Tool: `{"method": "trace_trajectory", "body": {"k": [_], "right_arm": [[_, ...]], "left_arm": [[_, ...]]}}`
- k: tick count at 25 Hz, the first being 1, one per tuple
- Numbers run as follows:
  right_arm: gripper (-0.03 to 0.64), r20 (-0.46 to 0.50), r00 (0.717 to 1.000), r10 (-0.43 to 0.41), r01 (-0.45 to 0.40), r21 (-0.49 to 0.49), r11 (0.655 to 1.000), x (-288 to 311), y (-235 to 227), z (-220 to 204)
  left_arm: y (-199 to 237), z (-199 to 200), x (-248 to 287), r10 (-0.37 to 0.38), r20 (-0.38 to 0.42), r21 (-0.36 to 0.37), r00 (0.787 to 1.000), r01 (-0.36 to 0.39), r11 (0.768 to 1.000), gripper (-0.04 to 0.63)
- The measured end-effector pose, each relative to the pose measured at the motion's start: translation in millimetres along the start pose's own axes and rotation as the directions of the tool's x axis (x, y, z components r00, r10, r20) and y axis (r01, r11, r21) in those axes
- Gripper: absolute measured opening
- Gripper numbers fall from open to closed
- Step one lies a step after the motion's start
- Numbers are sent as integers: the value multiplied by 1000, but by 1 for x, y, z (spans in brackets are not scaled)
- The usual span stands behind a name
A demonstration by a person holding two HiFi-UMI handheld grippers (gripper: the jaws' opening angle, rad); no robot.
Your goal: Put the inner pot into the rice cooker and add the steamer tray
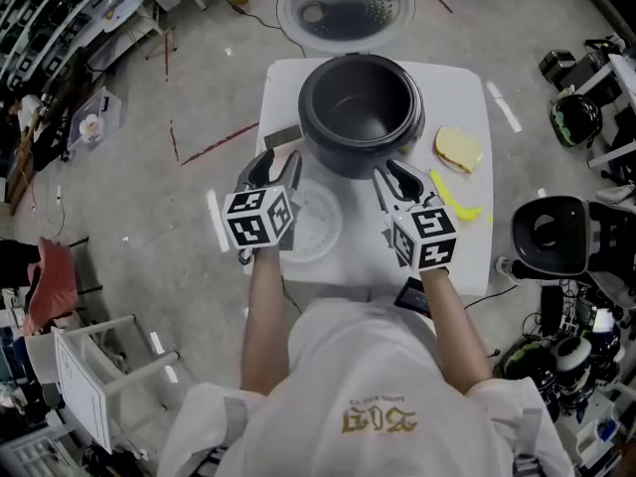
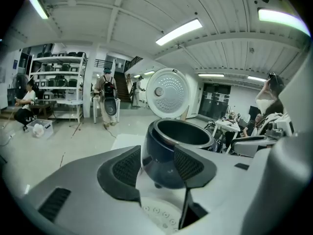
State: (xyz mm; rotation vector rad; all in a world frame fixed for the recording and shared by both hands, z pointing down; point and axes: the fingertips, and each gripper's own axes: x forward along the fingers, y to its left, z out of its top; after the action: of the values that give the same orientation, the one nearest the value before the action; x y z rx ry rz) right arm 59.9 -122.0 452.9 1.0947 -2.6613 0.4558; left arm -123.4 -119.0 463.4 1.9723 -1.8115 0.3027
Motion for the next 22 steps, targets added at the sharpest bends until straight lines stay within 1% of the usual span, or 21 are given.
{"method": "trace_trajectory", "body": {"k": [3,7,11,14,16,19,22], "right_arm": [[109,-33,998,44,-43,18,999,-1,14,-19],[110,-94,989,115,-108,77,991,0,33,-52],[114,-170,973,156,-134,134,982,9,48,-90],[117,-212,962,172,-134,182,974,15,57,-111],[117,-234,957,169,-124,196,973,19,60,-119],[117,-274,950,148,-89,216,972,26,65,-135],[118,-316,941,122,-45,242,969,34,67,-154]], "left_arm": [[8,-19,-15,33,-26,-18,999,-33,999,229],[22,-50,-34,78,-66,-39,995,-81,996,229],[41,-81,-50,109,-112,-51,988,-115,992,227],[58,-100,-57,120,-147,-71,982,-131,989,225],[70,-110,-59,120,-168,-82,978,-135,987,225],[84,-124,-58,105,-204,-87,973,-125,988,225],[98,-144,-51,77,-255,-91,964,-103,991,225]]}}
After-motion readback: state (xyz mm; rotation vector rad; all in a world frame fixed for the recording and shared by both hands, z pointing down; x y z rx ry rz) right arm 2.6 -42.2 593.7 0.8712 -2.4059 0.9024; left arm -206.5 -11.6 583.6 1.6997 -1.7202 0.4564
